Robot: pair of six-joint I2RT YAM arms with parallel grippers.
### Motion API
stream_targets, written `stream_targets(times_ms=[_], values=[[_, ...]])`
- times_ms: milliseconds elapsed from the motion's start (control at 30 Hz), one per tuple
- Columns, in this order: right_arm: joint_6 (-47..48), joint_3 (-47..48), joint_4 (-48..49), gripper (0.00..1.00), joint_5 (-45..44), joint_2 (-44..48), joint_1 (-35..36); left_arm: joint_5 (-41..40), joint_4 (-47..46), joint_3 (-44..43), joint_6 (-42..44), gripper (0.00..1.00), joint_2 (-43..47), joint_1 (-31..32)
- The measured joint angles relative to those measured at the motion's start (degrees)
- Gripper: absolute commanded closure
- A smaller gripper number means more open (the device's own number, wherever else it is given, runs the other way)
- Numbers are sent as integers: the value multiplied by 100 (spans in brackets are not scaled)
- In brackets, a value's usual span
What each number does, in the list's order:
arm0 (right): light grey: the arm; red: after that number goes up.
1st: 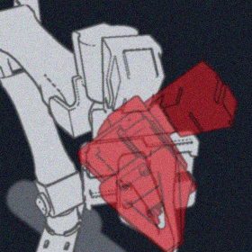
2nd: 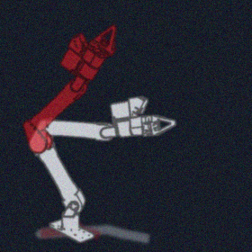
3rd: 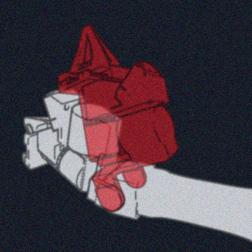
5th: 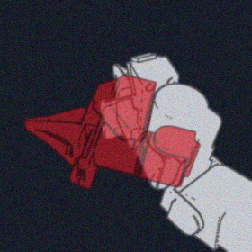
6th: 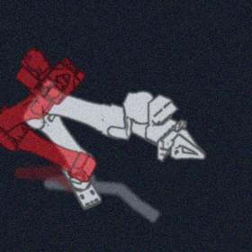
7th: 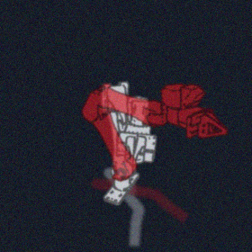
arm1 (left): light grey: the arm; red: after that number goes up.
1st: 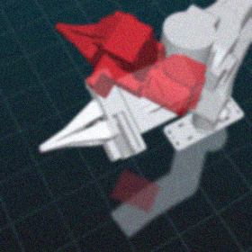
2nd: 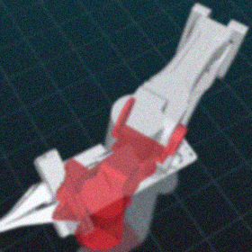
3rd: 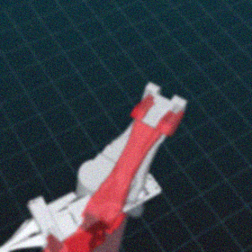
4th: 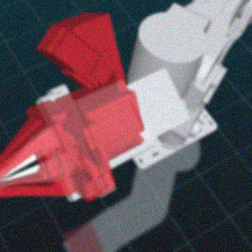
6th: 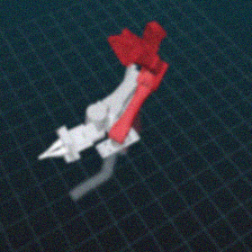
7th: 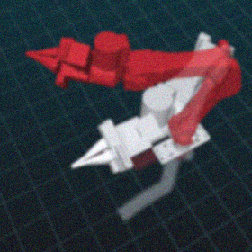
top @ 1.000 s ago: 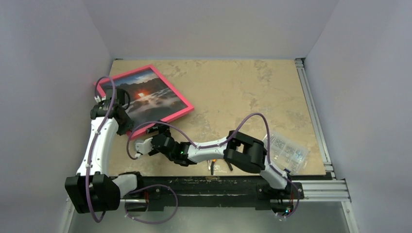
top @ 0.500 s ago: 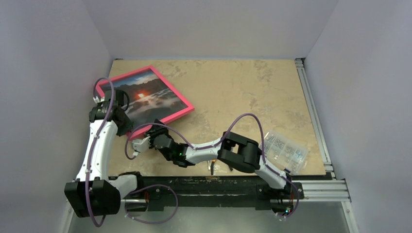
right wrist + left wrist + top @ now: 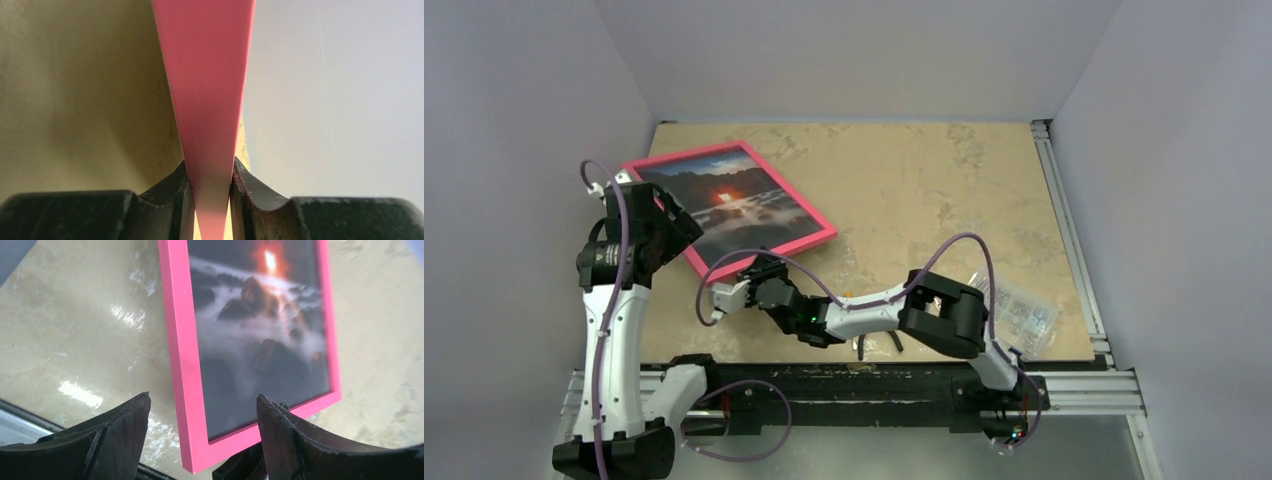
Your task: Take the photo out of the frame
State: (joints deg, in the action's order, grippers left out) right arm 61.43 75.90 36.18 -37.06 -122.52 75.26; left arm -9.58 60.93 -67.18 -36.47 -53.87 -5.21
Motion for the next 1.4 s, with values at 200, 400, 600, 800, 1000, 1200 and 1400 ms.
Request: stream_targets(times_ms=[200, 400, 600, 800, 1000, 1200, 1400], values=[[-1191, -234, -481, 100, -57, 981, 0, 214, 39, -1021, -15, 20, 186, 107], [-2846, -415, -726, 100, -138, 1744, -76, 247, 151, -1886, 79, 20, 319, 483], [-4572, -577, -1147, 100, -157, 2155, -254, 96, 173, -2144, 321, 20, 625, 973], [-6666, -754, -1545, 100, -184, 2599, -527, 240, 83, -1781, 459, 20, 1003, 1263], [-8926, -1384, -1744, 100, -96, 3034, -835, 455, -4, -874, 468, 21, 1252, 1582], [-11344, -2070, -1591, 100, -234, 2903, -852, 468, -66, -160, 538, 22, 1534, 1956], [-12872, -2227, -730, 100, -245, 2144, -863, 361, -131, 39, 667, 22, 1633, 2389]])
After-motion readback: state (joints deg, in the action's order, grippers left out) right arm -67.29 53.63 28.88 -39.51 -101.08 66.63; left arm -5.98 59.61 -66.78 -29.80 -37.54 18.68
